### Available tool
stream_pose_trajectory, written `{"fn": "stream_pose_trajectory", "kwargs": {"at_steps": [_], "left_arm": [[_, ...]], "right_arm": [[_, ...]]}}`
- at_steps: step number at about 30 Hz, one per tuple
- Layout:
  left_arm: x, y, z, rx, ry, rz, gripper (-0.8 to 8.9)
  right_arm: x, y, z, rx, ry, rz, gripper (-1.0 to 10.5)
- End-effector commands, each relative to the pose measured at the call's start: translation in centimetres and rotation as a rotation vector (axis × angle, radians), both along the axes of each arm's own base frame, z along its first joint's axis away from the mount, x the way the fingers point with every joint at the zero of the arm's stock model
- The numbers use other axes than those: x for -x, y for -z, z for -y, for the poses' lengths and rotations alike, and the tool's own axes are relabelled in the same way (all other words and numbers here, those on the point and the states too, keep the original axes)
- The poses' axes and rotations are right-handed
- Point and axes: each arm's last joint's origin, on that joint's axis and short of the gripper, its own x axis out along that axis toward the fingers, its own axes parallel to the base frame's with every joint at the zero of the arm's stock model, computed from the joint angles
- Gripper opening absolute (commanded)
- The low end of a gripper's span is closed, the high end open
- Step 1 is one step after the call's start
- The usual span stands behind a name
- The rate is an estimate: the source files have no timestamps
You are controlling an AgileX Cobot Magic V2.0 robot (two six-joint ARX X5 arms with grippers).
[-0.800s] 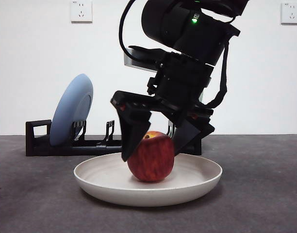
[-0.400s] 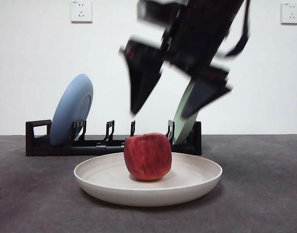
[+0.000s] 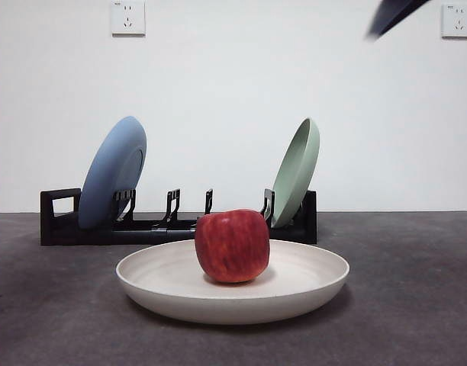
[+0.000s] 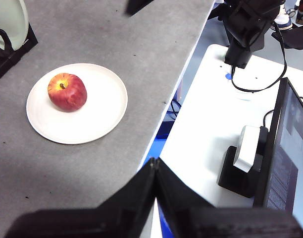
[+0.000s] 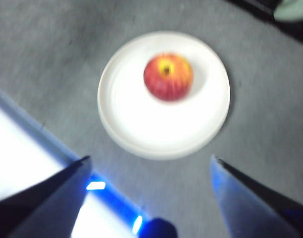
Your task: Take the yellow plate from the plate rack,put the plate on the table,take the apple from the table,put the apple in the plate
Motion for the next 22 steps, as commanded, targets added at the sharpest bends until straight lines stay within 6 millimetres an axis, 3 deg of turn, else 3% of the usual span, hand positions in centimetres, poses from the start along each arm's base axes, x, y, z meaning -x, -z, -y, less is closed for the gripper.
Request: {"fn": "stream_pose_trajectory", "kwargs": {"at_steps": [1,4,7,12,22], "left_arm": [[0.0,-0.1,0.0,0.002,0.015,0.01,-0.07],[0.0,-0.1,0.0,0.002,0.015,0.01,-0.07],[0.0,-0.1,0.0,0.003,0.015,0.01,-0.07],[0.0,-0.1,0.1,0.001,0.015,0.009,-0.07],[0.0,-0.1,0.1,0.0,0.014,0.01,-0.04]], "right_arm": [[1.3,-0.9,1.3,0.002,0.015,-0.012,2.6],[2.5,-1.7,2.6,-0.009,0.016,-0.003,1.5],[3.6,-1.9,3.7,0.005,0.016,-0.016,-0.2],[4.5,-1.7,4.6,0.051,0.016,-0.059,-0.1],[4.4,-1.8,4.5,0.045,0.02,-0.055,0.0]]}}
